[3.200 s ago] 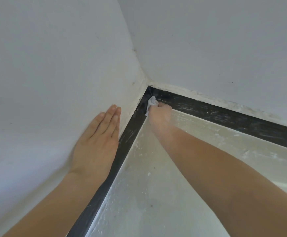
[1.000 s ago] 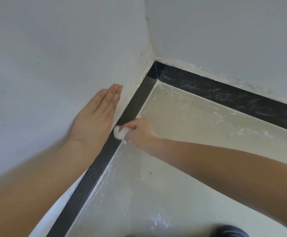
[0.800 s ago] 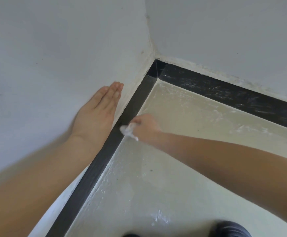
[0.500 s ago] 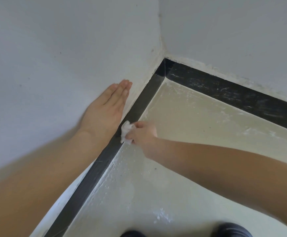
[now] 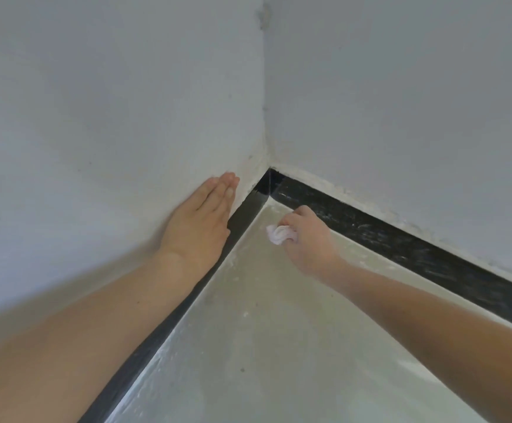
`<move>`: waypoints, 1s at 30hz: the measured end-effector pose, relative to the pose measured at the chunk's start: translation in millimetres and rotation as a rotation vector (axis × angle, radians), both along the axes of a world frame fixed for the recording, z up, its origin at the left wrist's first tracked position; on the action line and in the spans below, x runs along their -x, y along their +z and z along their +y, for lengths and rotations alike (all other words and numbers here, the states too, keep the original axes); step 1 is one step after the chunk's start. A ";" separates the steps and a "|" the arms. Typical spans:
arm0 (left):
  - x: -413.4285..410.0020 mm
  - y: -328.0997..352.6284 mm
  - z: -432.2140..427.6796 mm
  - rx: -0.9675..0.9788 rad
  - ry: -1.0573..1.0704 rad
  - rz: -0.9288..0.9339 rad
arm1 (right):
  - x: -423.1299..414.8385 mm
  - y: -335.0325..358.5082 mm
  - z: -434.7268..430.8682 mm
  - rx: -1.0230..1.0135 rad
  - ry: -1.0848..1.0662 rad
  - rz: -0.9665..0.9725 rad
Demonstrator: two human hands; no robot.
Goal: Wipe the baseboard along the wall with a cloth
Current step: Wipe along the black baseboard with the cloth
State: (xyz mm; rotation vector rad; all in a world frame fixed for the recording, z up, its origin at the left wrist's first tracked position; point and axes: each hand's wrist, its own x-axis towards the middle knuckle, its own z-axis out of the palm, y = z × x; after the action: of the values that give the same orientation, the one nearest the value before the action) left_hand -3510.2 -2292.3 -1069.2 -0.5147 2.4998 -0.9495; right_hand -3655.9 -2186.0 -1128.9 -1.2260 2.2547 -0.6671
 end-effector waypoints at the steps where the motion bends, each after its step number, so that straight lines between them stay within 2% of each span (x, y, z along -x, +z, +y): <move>1: 4.6 0.1 -1.6 -0.001 -0.005 0.007 | 7.8 2.0 0.7 -0.025 0.156 0.182; 5: 16.5 -3.0 -6.8 0.000 -0.039 0.013 | 28.2 7.8 -14.5 -0.193 0.636 0.755; 8: 21.1 -11.9 -8.9 -0.017 -0.044 0.054 | 35.5 8.7 -38.6 -0.169 0.788 1.097; 13: 23.0 -14.1 -11.7 -0.018 -0.046 0.051 | 49.1 6.2 -70.4 -0.154 0.870 1.313; 16: 21.4 -15.1 -13.8 0.015 -0.088 0.041 | 53.0 -14.3 -72.1 -0.299 0.884 1.361; 20: 20.0 -18.4 -15.8 0.041 -0.109 0.049 | 46.1 -18.6 -63.1 -0.421 0.847 1.314; 26: 18.3 -22.2 -16.8 0.079 -0.132 0.059 | 15.7 -6.7 -41.5 -0.683 0.772 1.057; 27: 18.2 -23.3 -17.1 0.092 -0.130 0.057 | 11.2 -6.3 -40.1 -0.694 0.787 1.031; 30: 18.9 -25.5 -17.6 0.116 -0.133 0.042 | 9.8 -8.7 -47.2 -0.539 0.968 1.139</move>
State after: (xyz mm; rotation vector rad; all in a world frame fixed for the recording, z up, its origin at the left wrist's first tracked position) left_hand -3529.1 -2309.9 -1094.7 -0.4119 2.5537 -1.1513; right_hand -3665.8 -2233.2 -1137.6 -2.3782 1.8220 1.1697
